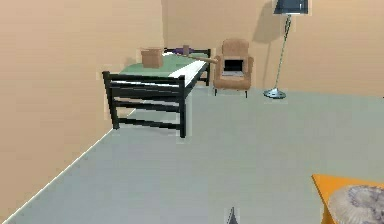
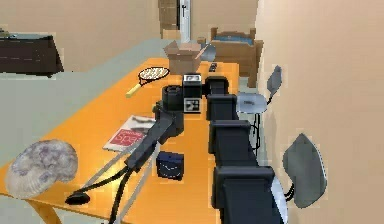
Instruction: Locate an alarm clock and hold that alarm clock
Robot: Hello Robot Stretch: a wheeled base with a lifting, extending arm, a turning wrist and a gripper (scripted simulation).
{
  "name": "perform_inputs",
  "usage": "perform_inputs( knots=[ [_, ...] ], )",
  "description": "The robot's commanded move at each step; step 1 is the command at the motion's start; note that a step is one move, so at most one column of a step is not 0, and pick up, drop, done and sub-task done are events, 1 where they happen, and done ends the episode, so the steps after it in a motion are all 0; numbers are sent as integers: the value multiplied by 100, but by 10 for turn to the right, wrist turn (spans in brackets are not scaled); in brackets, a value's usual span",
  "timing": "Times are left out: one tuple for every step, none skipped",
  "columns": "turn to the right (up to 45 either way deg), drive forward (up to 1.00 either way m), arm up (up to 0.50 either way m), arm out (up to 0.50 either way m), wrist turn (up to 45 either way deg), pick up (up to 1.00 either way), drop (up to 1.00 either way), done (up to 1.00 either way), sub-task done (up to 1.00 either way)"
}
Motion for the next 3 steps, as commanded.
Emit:
perform_inputs(
  knots=[
    [0, 0, 0, 0, 450, 0, 0, 0, 0],
    [0, 0, 0, 0, 450, 0, 0, 0, 0],
    [0, 0, 0, 0, 420, 0, 0, 0, 0]
  ],
)
